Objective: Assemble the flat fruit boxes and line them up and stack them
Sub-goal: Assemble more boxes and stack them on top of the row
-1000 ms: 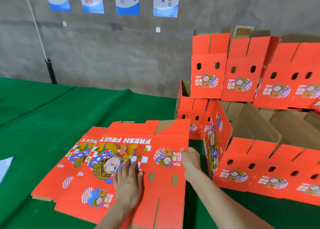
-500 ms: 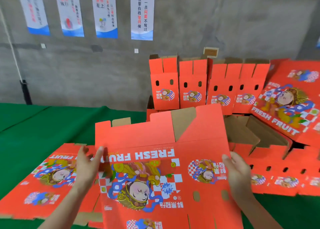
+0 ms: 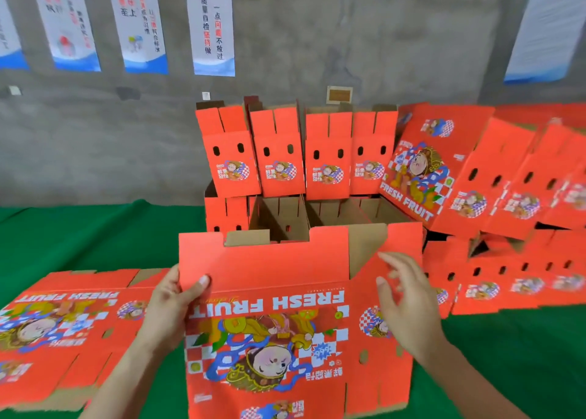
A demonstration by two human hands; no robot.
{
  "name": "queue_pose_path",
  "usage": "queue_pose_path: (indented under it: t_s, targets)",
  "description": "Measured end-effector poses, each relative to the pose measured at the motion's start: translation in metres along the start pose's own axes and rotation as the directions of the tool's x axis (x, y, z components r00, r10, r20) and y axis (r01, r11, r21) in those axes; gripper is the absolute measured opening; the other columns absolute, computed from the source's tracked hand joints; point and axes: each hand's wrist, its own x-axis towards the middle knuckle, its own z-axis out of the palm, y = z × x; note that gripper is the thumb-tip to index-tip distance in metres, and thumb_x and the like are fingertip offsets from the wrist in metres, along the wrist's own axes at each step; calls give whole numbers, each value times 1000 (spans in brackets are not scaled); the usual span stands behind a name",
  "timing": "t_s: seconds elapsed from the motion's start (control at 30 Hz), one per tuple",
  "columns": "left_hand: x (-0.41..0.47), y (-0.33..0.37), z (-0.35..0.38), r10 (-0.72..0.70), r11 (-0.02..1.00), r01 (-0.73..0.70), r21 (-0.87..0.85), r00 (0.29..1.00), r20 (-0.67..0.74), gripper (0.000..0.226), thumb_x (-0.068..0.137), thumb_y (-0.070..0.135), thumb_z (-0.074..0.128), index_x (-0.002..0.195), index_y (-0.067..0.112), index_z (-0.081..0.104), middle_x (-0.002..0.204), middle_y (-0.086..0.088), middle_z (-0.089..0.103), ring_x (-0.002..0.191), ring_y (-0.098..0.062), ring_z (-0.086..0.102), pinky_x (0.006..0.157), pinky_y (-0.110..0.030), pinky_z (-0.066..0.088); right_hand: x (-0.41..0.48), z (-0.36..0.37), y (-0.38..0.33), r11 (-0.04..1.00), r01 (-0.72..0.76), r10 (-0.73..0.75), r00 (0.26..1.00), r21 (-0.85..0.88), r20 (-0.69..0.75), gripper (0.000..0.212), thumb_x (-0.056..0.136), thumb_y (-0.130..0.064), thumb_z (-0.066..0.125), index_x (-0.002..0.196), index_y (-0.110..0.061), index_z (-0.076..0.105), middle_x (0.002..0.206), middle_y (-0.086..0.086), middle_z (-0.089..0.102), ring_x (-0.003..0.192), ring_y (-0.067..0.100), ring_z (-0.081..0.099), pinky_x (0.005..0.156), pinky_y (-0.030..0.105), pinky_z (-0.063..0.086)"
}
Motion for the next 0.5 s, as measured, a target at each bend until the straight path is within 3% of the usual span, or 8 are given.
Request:
queue_pose_path:
  t_s: [0.07, 0.13, 0.27, 0.33, 0.43, 0.5]
  targets:
    - [-12, 3, 12, 2, 1000, -2, 7, 1000, 12, 34, 76, 7, 60, 110, 5, 59, 94, -13, 72, 76, -22, 69, 65, -30, 58, 6, -2, -2, 998, -64, 60, 986, 21, 153, 40, 88, -9, 63, 127, -15, 54, 110, -6, 61, 70, 3, 50, 73, 20, 38]
    - [-22, 7, 20, 12, 1000, -12, 3, 1000, 18, 35, 76, 8, 61, 110, 6, 59, 95, -14, 72, 77, -24, 69, 66, -32, 59, 13, -4, -1, 980, -195, 178, 952, 44, 249, 40, 88, -15, 65, 126, -17, 52, 104, -12, 61, 60, 2, 48, 65, 20, 36]
    - [-35, 13, 33, 57, 998, -57, -16, 998, 15, 28, 74, 6, 62, 102, 9, 63, 91, -12, 72, 74, -20, 68, 65, -29, 58, 22, -14, 6, 969, -246, 214, 882, 22, 420, 22, 89, -26, 64, 108, -25, 51, 91, -8, 61, 56, 0, 46, 56, 16, 33]
    - [-40, 13, 39, 69, 997, -69, -17, 998, 6, 28, 73, 6, 63, 101, 8, 63, 88, -10, 73, 71, -19, 69, 63, -28, 58, 27, -21, 8, 970, -242, 219, 832, -22, 509, 13, 93, -30, 57, 101, -21, 50, 88, -4, 60, 53, 3, 54, 50, 13, 34]
    - [-42, 13, 48, 79, 997, -79, -25, 997, 6, 31, 74, 7, 63, 105, 6, 61, 92, -12, 73, 75, -20, 70, 64, -29, 58, 31, -30, 5, 903, -404, 219, 721, 143, 658, 20, 100, -32, 42, 118, -23, 41, 108, -1, 55, 57, 19, 70, 42, 23, 47]
    - [-42, 14, 52, 69, 997, -69, -25, 997, 23, 29, 75, 10, 64, 104, 10, 64, 95, -12, 73, 78, -20, 70, 63, -29, 57, 31, -35, 0, 816, -522, 230, 688, 249, 688, 25, 100, -34, 40, 125, -28, 36, 119, -1, 49, 61, 28, 71, 46, 31, 55]
